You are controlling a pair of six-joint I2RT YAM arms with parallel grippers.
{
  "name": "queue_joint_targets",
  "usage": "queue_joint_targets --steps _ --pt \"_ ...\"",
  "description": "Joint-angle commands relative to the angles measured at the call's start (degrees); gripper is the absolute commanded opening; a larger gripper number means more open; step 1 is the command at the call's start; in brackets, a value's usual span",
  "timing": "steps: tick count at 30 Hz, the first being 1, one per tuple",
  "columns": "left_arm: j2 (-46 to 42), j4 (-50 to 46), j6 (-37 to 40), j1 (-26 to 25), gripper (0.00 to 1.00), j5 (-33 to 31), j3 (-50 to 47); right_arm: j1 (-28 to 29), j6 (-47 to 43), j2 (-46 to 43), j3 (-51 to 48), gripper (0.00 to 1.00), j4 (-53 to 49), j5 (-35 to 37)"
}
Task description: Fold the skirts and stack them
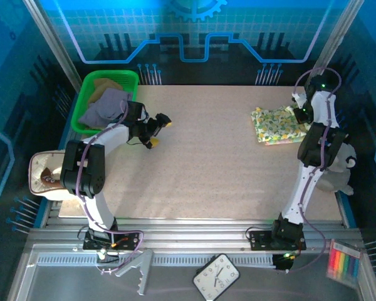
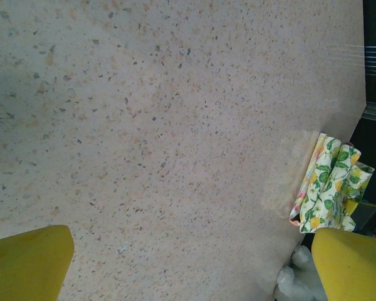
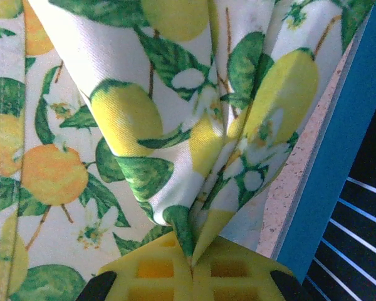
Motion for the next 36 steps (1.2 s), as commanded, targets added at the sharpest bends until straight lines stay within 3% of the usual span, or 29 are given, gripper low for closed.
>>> queue_joint_targets --steps 1,7,11,12,17,20,22,26,28,33,36 --pt "0.40 -1.79 1.53 -0.05 0.99 -0.22 1.53 -0.62 1.78 -0.57 0.51 0.25 1.96 2.58" --pt "-0.43 -2.24 2.05 0.09 0.99 -1.02 1.49 -0.27 10.25 -1.82 2.44 0.64 4.66 14.37" --pt "-1.03 -2.31 2.24 0.34 0.99 -1.28 1.67 0.71 16.70 -8.51 -0.39 0.87 4.69 12.49" --pt "-1.31 -2.35 2.24 0.44 0.99 -1.54 1.79 1.10 18.73 -9.88 -0.95 1.00 3.59 9.65" --pt "-2.47 -2.53 2.74 0.83 0.99 -2.16 1.97 2.95 29.10 -13.71 -5.13 1.00 -1.30 -15.73" --pt "-2.56 -2.50 2.76 0.92 0.99 -2.01 1.80 4.82 32.13 -13.14 -8.68 1.00 -0.87 -24.95" --pt "-2.33 -2.36 2.74 0.92 0.99 -1.69 1.63 6.30 32.43 -10.58 -7.83 1.00 -1.89 -23.01" --pt "-2.26 -2.28 2.90 1.13 0.99 -1.29 1.08 7.38 33.66 -3.90 -3.26 1.00 -3.30 -5.42" --pt "-2.71 -2.16 3.01 1.33 0.99 -1.46 0.34 6.90 32.86 -0.35 -2.17 1.00 -3.40 -0.84" --pt "-3.60 -1.39 2.94 2.01 0.99 -1.49 -1.52 6.59 29.18 4.97 0.18 1.00 -6.82 -2.35" --pt "-4.46 -2.91 3.95 3.19 0.99 -1.31 -0.28 7.36 29.48 3.01 -1.06 1.00 -6.06 -2.53"
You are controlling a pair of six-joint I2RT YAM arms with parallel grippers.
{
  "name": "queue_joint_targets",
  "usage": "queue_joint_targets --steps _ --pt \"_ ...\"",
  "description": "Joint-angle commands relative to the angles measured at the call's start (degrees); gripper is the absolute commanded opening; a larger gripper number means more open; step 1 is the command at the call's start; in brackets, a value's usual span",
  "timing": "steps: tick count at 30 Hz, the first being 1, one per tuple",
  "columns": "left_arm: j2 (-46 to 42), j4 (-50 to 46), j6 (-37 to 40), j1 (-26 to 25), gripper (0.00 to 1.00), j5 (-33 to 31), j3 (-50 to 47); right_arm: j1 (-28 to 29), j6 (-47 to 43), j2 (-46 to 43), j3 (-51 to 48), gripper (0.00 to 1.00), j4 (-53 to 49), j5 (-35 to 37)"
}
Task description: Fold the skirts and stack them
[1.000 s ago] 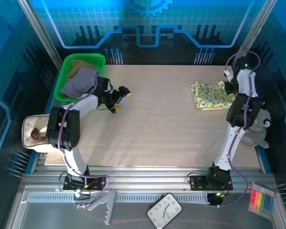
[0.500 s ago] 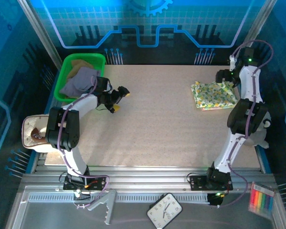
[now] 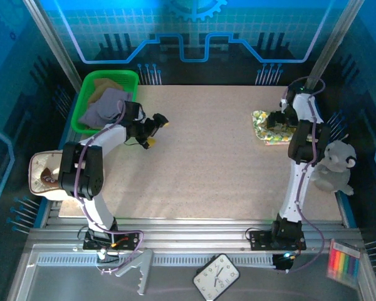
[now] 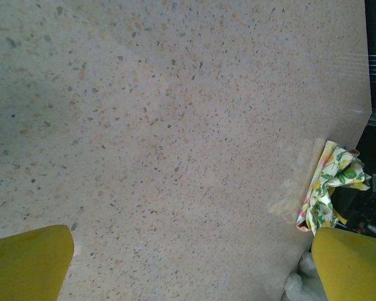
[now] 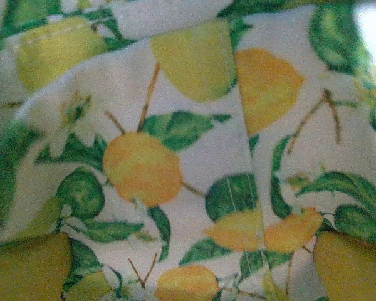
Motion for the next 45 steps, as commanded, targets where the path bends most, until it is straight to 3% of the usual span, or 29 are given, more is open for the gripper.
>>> queue_joint_targets --steps 1,5,9,12,15,17,20,25,29,31,38,40,45 --pt "-3.32 -2.61 3.00 2.09 0.99 -0.13 1.39 0.56 -0.19 -2.54 0.03 1.00 -2.22 1.07" --pt "-5.76 -14.78 11.71 3.44 0.99 -6.86 10.79 0.94 3.91 -11.95 -3.18 1.00 1.27 -2.65" --pt "-3.84 -30.40 20.63 4.91 0.99 -22.97 24.22 3.04 8.59 -27.97 -16.34 1.00 13.77 -8.40" --pt "0.01 -36.51 24.30 6.47 0.99 -30.33 31.76 5.67 12.22 -38.16 -24.98 1.00 21.29 -7.41" --pt "5.05 -42.34 25.90 8.57 0.99 -37.26 39.27 9.38 13.70 -44.58 -29.18 1.00 22.51 -4.28" --pt "8.49 -45.60 26.44 10.12 0.99 -40.40 43.68 10.38 15.15 -47.52 -32.25 1.00 23.69 -6.18" --pt "13.84 -48.16 26.72 12.83 0.99 -41.05 48.48 10.31 17.95 -50.37 -36.60 1.00 25.54 -11.31" --pt "20.56 -48.02 26.10 16.71 0.99 -37.67 53.10 10.47 20.63 -53.77 -40.96 1.00 26.80 -13.70" --pt "24.13 -46.15 21.64 20.19 0.97 -28.55 51.88 10.56 21.98 -56.71 -43.92 1.00 27.90 -13.20" --pt "25.91 -44.50 20.93 20.58 0.88 -24.71 51.61 10.47 22.29 -57.63 -44.83 1.00 27.76 -12.50" --pt "28.83 -42.29 21.41 20.62 0.16 -18.83 56.05 10.53 23.25 -60.07 -47.06 1.00 27.69 -12.21" --pt "27.70 -41.27 21.61 20.62 0.02 -16.76 56.90 10.56 23.39 -60.95 -47.59 1.00 27.86 -11.87" --pt "17.74 -35.91 20.62 20.55 0.00 -13.37 55.96 10.47 23.93 -63.80 -48.62 1.00 28.72 -10.95"
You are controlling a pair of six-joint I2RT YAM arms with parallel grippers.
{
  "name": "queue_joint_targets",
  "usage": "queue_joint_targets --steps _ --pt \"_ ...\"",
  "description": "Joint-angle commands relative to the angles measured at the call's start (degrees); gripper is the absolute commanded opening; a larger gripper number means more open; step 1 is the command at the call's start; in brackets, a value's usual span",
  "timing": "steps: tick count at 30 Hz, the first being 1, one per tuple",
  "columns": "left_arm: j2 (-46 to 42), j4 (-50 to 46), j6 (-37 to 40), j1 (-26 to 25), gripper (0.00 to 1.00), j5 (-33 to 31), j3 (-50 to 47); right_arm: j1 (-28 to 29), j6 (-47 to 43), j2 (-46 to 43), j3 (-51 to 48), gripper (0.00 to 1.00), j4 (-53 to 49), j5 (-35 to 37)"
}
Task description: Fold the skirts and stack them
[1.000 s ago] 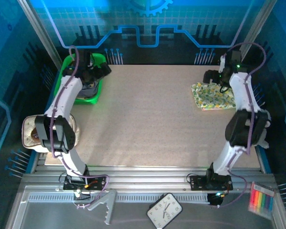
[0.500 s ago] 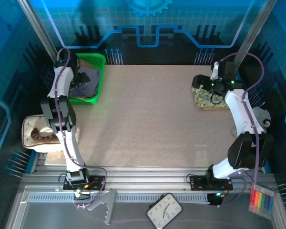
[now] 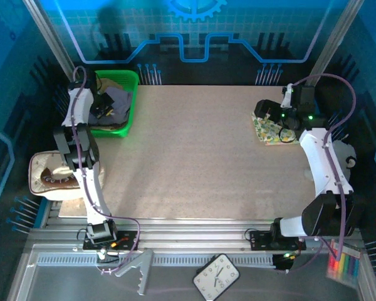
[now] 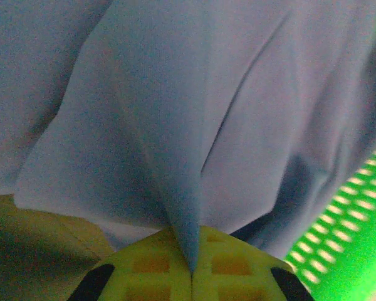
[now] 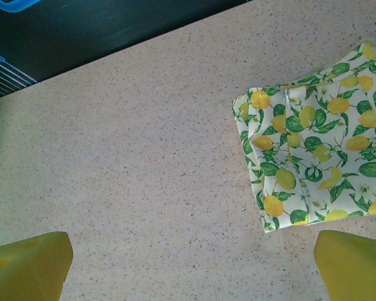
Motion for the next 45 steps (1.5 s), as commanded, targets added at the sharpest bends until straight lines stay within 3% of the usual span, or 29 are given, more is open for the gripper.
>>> queue_joint_targets --steps 1,5,9,14,20,24,33,36,39,42,45 --pt "-12.29 7.36 -1.73 -0.07 0.00 6.11 -0.18 -0.13 1.40 -3.32 -1.00 1.00 2.11 0.91" --pt "-23.58 16.80 -2.70 -0.83 0.00 9.08 -3.83 -0.24 3.57 -5.86 -2.94 1.00 6.17 -0.29" --pt "-30.40 19.95 -0.90 -3.12 0.00 11.17 -1.51 -0.48 5.99 -8.14 -6.30 1.00 13.48 -3.65" --pt "-35.38 20.50 2.62 -8.06 0.00 12.06 0.99 -0.44 7.82 -10.49 -10.05 1.00 21.69 -7.17" --pt "-38.27 20.01 4.61 -16.46 0.00 9.66 0.85 -0.49 6.84 -10.43 -10.72 1.00 23.91 -12.55" --pt "-37.40 20.11 6.11 -24.16 0.00 6.31 -0.16 0.42 3.96 -9.13 -11.08 1.00 25.10 -18.43" --pt "-22.14 15.94 7.53 -41.49 0.00 5.03 -2.22 1.27 3.82 -5.84 -13.22 1.00 21.90 -13.52" --pt "-15.23 14.33 8.96 -46.63 0.06 7.08 -1.93 1.27 3.80 -3.92 -13.03 1.00 19.73 -13.81" --pt "-11.23 13.48 15.19 -51.64 0.08 9.87 -4.77 1.27 3.70 -1.38 -12.12 1.00 16.67 -12.94" --pt "-11.27 12.43 25.82 -56.27 0.09 6.13 -12.43 1.27 4.26 1.93 -10.60 1.00 13.44 -12.78" --pt "-14.70 14.05 31.43 -56.76 0.12 2.43 -23.96 1.27 6.21 4.97 -9.61 1.00 11.56 -12.47"
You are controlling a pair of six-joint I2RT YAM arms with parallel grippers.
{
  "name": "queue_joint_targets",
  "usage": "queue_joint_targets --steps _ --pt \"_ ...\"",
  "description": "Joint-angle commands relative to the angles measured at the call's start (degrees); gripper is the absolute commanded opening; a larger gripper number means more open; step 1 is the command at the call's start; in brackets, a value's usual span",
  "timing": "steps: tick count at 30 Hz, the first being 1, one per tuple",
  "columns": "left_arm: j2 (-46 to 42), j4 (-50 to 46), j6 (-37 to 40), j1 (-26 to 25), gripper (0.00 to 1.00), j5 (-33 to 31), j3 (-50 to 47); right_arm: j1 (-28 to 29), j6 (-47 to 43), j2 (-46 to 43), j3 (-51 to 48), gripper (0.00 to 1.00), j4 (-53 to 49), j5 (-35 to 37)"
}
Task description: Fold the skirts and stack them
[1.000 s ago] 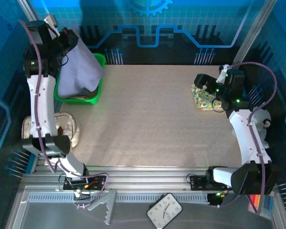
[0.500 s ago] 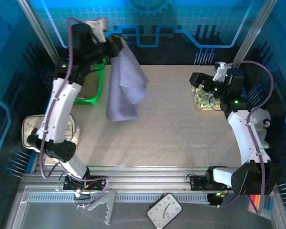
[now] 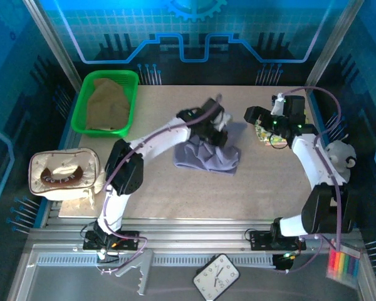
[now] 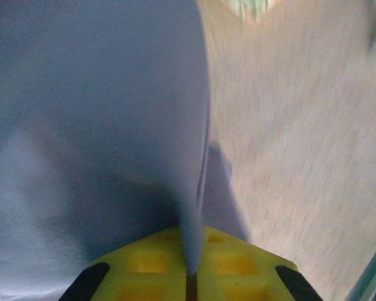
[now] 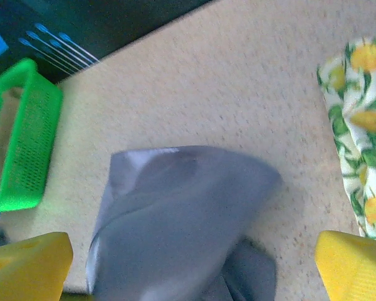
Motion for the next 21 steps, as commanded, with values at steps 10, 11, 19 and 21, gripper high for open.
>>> queue_joint_targets --steps 10,11,19,21 --pt "-23.79 5.59 5.16 13.31 0.99 10.06 -27.97 2.55 14.35 9.04 -0.65 1.00 -2.28 -2.65" --pt "-25.20 7.87 3.36 13.31 0.99 10.43 -30.03 2.87 17.65 8.49 -2.69 1.00 -0.92 -2.36" --pt "-31.54 24.25 -13.93 10.58 0.99 9.89 -42.62 2.97 31.51 -0.24 -18.58 0.99 7.35 1.31" --pt "-32.54 24.09 -13.41 7.75 0.99 3.98 -43.75 2.76 32.10 -1.86 -20.58 0.99 5.94 2.94"
